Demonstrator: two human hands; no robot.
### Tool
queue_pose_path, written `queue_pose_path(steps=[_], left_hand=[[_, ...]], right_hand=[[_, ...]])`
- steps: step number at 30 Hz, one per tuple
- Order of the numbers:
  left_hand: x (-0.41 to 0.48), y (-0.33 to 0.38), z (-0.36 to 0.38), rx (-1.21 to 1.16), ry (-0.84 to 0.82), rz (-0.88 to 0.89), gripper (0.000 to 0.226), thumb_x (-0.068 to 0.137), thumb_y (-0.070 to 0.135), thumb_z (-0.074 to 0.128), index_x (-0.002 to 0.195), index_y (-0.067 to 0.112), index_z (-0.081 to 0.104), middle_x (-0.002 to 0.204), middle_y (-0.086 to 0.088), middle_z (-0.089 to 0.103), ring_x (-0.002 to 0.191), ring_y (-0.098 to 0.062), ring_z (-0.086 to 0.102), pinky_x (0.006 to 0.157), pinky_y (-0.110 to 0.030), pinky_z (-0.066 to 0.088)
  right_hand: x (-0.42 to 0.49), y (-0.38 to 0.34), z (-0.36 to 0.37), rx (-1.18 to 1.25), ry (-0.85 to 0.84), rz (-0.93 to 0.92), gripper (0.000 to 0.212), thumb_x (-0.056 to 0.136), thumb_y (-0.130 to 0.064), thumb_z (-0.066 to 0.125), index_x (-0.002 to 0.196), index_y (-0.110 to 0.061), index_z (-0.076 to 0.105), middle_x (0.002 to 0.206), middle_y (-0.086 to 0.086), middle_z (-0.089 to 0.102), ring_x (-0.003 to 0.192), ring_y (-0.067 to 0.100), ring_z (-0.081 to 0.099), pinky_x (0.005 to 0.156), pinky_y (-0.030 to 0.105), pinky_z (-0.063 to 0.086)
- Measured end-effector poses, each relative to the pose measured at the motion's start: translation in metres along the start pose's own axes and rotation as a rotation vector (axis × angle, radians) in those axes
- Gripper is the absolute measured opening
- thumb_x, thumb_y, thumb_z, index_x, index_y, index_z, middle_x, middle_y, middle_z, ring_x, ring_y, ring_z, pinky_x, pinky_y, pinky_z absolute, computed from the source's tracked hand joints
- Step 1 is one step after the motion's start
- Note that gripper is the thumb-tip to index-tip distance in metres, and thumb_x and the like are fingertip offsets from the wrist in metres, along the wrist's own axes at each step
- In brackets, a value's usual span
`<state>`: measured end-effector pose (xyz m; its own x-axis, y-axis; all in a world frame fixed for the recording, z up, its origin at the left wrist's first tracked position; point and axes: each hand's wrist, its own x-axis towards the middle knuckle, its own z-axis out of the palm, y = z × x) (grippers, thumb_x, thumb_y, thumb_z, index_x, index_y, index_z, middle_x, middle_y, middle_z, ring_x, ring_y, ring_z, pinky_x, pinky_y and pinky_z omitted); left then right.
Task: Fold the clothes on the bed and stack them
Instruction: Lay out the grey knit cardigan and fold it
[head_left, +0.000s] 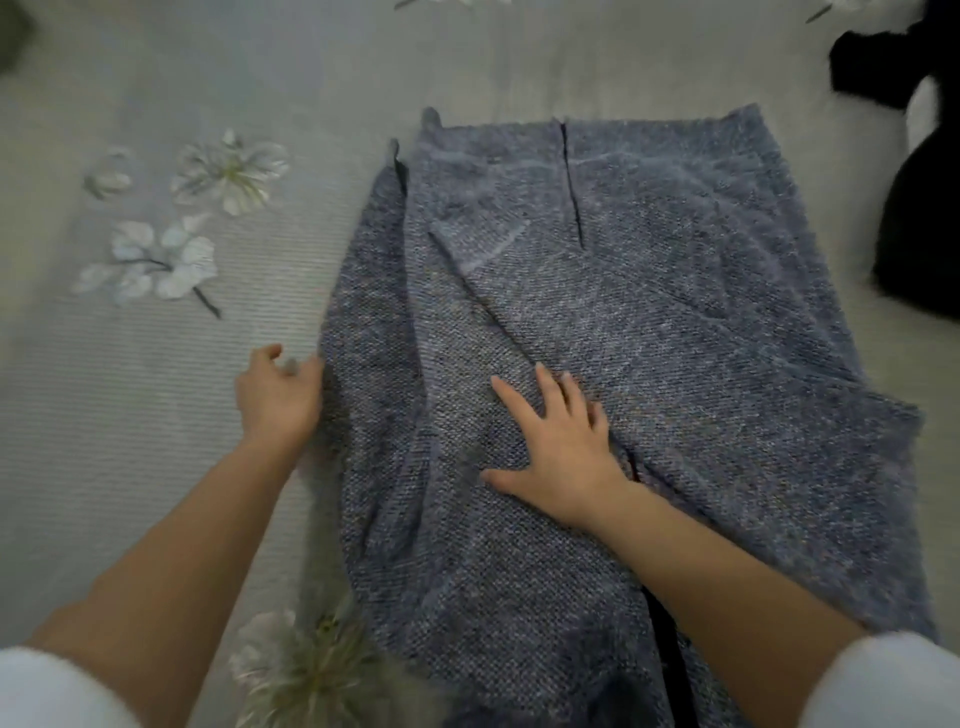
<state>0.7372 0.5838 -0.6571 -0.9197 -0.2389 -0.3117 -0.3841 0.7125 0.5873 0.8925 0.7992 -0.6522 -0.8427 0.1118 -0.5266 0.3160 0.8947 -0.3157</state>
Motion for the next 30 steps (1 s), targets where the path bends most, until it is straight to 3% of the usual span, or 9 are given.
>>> queue_pose_path(steps=[4,6,9,12,16,21,25,28,30], left_hand=[[-0.005,-0.008,0.004,-0.089,-0.109,0.031,0.055,0.084,0.037,0.068,0.126,0.004,0.054,0.11,-0.01,0.063,0.104,-0.025,0.059,0.091,-0.032,0.042],[-0.012,-0.002,0.01,-0.091,-0.175,0.055,0.037,0.087,0.037,0.065,0.094,0.001,0.066,0.086,-0.014,0.065,0.081,-0.024,0.059,0.075,-0.038,0.047],[-0.03,0.011,0.0,-0.216,-0.041,0.011,0.038,0.09,0.033,0.054,0.058,0.013,0.049,0.056,-0.001,0.047,0.054,-0.016,0.043,0.051,-0.032,0.033],[-0.045,0.014,-0.037,-0.484,0.256,-0.117,0.024,0.088,0.03,0.049,0.068,0.018,0.055,0.065,0.008,0.051,0.063,-0.012,0.046,0.054,-0.027,0.032],[-0.036,-0.026,-0.108,-0.683,0.565,-0.298,0.028,0.084,0.029,0.049,0.098,0.012,0.067,0.101,-0.004,0.064,0.094,-0.019,0.058,0.08,-0.032,0.048],[-0.052,-0.058,-0.125,-0.731,0.555,-0.341,0.016,0.085,0.025,0.051,0.088,0.018,0.065,0.091,0.0,0.061,0.089,-0.017,0.058,0.078,-0.036,0.049],[-0.069,-0.048,-0.114,-0.852,0.569,-0.297,0.021,0.09,0.023,0.05,0.096,0.01,0.066,0.08,0.009,0.058,0.077,-0.002,0.057,0.068,-0.022,0.044],[-0.094,-0.015,-0.106,-0.784,0.585,-0.062,0.017,0.094,0.023,0.05,0.08,0.023,0.059,0.073,0.017,0.054,0.059,0.016,0.051,0.057,-0.006,0.037],[-0.115,0.014,-0.096,-0.722,0.509,0.147,0.021,0.095,0.023,0.05,0.075,0.029,0.054,0.069,0.018,0.053,0.06,0.016,0.049,0.057,-0.005,0.036]], right_hand=[[0.007,-0.003,0.011,-0.105,0.006,0.041,0.101,0.08,-0.069,0.054,0.145,-0.043,-0.018,0.158,0.006,-0.022,0.144,0.035,-0.018,0.112,0.063,0.002],[0.005,0.003,0.012,-0.099,0.023,0.042,0.107,0.076,-0.074,0.053,0.143,-0.041,-0.024,0.159,0.004,-0.018,0.145,0.033,-0.014,0.114,0.059,0.004],[0.0,0.009,0.008,-0.075,0.021,0.051,0.121,0.067,-0.083,0.051,0.143,-0.034,-0.03,0.16,0.0,-0.013,0.147,0.029,-0.009,0.118,0.054,0.007],[0.0,0.006,0.0,-0.084,-0.035,0.054,0.125,0.062,-0.087,0.05,0.144,-0.035,-0.029,0.16,0.003,-0.014,0.146,0.031,-0.009,0.117,0.056,0.009],[-0.001,0.001,-0.006,-0.191,-0.128,0.028,0.121,0.061,-0.087,0.051,0.136,-0.048,-0.035,0.157,0.011,-0.022,0.144,0.039,-0.014,0.115,0.06,0.009],[0.0,0.001,-0.002,-0.335,-0.207,0.029,0.116,0.061,-0.09,0.048,0.135,-0.052,-0.033,0.153,0.013,-0.032,0.142,0.042,-0.019,0.114,0.061,0.008],[0.0,0.005,0.007,-0.325,-0.187,0.011,0.112,0.062,-0.092,0.042,0.135,-0.052,-0.033,0.153,0.011,-0.034,0.141,0.039,-0.025,0.113,0.061,0.002],[-0.006,0.014,0.007,-0.218,-0.157,-0.053,0.1,0.07,-0.086,0.043,0.141,-0.054,-0.019,0.156,0.004,-0.028,0.142,0.031,-0.026,0.114,0.057,-0.003],[-0.01,0.021,-0.007,-0.022,-0.105,-0.107,0.086,0.079,-0.074,0.049,0.148,-0.048,0.004,0.161,0.001,-0.005,0.147,0.025,-0.008,0.116,0.053,0.007]])
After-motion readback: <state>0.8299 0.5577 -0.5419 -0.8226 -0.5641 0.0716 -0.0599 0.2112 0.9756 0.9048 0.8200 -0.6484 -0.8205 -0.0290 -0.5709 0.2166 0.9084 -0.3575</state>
